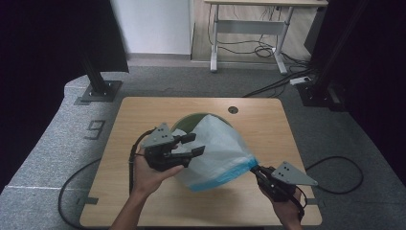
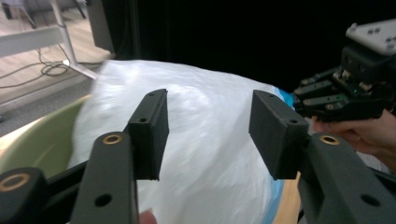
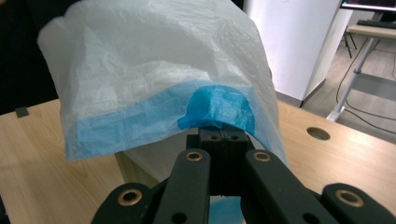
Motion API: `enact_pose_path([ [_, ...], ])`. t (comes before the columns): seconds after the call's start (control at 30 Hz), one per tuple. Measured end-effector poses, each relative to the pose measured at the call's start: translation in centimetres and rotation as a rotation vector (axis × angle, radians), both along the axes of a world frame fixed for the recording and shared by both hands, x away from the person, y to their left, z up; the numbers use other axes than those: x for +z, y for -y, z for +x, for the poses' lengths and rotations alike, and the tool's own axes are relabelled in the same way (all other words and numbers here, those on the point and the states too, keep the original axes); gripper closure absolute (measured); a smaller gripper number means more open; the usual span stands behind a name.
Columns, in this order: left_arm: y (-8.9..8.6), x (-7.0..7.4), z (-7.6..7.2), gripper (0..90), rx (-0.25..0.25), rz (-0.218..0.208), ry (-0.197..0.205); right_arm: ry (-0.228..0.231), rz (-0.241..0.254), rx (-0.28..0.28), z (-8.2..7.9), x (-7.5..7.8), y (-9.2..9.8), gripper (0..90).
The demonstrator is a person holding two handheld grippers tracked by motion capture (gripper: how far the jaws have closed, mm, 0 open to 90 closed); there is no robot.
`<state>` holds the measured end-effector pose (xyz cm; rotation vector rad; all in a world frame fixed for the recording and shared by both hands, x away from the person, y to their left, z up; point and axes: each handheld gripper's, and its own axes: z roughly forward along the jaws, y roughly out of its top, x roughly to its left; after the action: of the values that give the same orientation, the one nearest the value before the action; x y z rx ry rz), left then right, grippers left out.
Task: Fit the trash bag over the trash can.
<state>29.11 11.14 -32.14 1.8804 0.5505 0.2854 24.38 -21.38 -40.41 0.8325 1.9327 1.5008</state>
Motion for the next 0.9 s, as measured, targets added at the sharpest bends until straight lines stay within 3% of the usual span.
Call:
enact_pose_path([
  [0.17, 2.0, -0.8, 0.6, 38.0, 0.005, 0.05, -0.013, 0.01, 0.0, 0.015, 0.1, 0.4, -0.7, 88.9],
  [0.4, 3.8, -2.3, 1.7, 36.0, 0.022, 0.094, -0.05, 0.025, 0.003, 0.045, 0.1, 0.6, -1.2, 88.9],
  [0.5, 4.1, -2.8, 2.2, 38.6, 0.015, 0.112, -0.074, 0.041, -0.005, 0.059, 0.0, 0.9, -1.5, 88.9],
  [0.57, 4.2, -3.0, 2.4, 47.9, 0.007, 0.121, -0.088, 0.047, -0.007, 0.065, 0.0, 1.0, -1.7, 88.9],
  [0.7, 4.0, -3.1, 2.4, 70.2, 0.035, 0.079, -0.099, 0.053, -0.01, 0.071, -0.1, 1.2, -1.9, 88.9],
  [0.77, 3.8, -3.0, 2.3, 76.6, 0.058, 0.042, -0.078, 0.052, -0.017, 0.068, -0.1, 1.1, -2.0, 88.9],
  [0.9, 3.0, -2.6, 2.5, 84.8, 0.077, -0.064, -0.075, 0.033, -0.037, 0.06, 0.2, 0.3, -2.0, 88.9],
])
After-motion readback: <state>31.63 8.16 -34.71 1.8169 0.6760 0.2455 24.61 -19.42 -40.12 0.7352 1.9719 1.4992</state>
